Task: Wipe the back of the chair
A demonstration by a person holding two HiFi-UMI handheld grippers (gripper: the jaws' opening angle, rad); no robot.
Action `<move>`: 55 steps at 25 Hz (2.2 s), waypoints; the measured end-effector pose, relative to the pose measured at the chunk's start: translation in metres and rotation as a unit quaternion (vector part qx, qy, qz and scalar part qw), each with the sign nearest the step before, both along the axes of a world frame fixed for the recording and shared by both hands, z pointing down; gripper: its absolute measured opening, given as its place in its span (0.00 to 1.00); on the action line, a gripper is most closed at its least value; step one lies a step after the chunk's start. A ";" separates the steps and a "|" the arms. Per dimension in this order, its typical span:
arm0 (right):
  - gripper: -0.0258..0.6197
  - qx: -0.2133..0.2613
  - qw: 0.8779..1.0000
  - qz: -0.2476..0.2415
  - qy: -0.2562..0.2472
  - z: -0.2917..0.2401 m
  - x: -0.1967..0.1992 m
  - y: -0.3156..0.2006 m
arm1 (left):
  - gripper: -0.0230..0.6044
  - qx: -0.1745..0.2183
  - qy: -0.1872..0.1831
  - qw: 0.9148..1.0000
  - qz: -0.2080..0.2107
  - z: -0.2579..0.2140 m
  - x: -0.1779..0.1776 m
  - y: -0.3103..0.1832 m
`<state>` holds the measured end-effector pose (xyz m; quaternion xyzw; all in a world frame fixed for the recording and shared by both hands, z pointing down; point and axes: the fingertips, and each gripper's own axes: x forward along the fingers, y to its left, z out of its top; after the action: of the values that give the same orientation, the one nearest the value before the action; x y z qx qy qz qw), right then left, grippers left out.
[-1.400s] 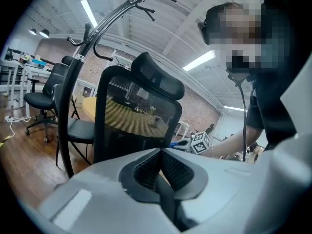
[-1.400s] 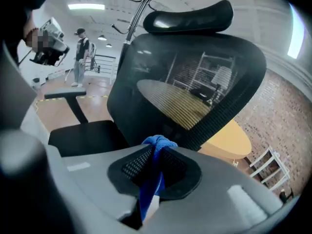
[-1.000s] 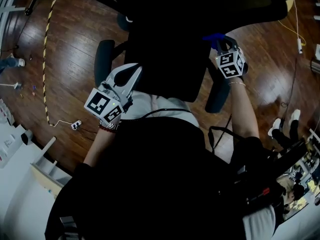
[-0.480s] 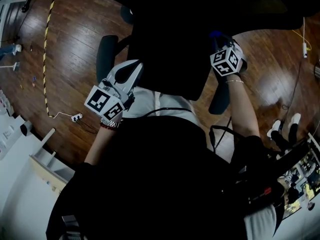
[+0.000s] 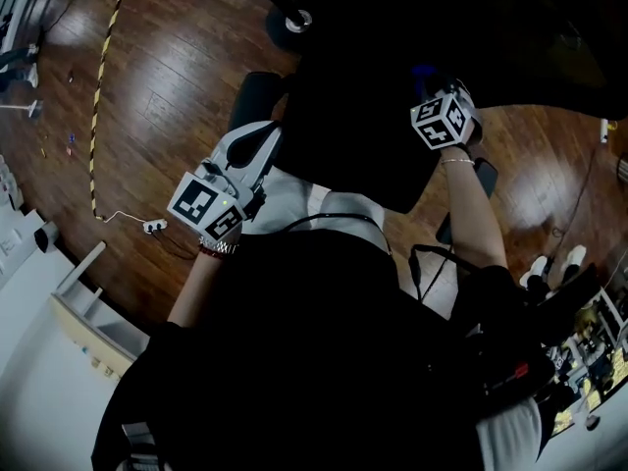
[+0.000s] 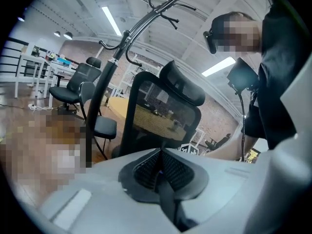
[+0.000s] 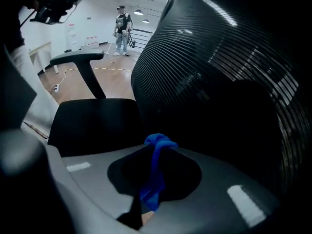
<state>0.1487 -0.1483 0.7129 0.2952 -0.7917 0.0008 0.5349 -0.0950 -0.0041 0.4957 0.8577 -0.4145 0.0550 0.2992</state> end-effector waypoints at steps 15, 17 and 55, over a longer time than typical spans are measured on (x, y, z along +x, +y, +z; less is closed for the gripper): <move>0.09 0.007 0.999 0.012 -0.050 0.020 -0.171 -0.013 | 0.04 0.053 -0.046 0.992 0.110 0.000 -0.078 0.006; 0.09 0.008 0.998 0.003 -0.056 0.019 -0.193 -0.012 | 0.04 0.064 -0.043 0.990 0.121 -0.005 -0.080 0.007; 0.09 0.060 0.996 0.066 -0.022 -0.051 0.131 0.072 | 0.04 0.070 -0.033 0.971 0.224 -0.003 0.167 0.039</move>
<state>0.2798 -0.0759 0.6621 0.3784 -0.7806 -0.0049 0.4974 0.0724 0.0350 0.4931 0.9453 -0.2240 0.1203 0.2043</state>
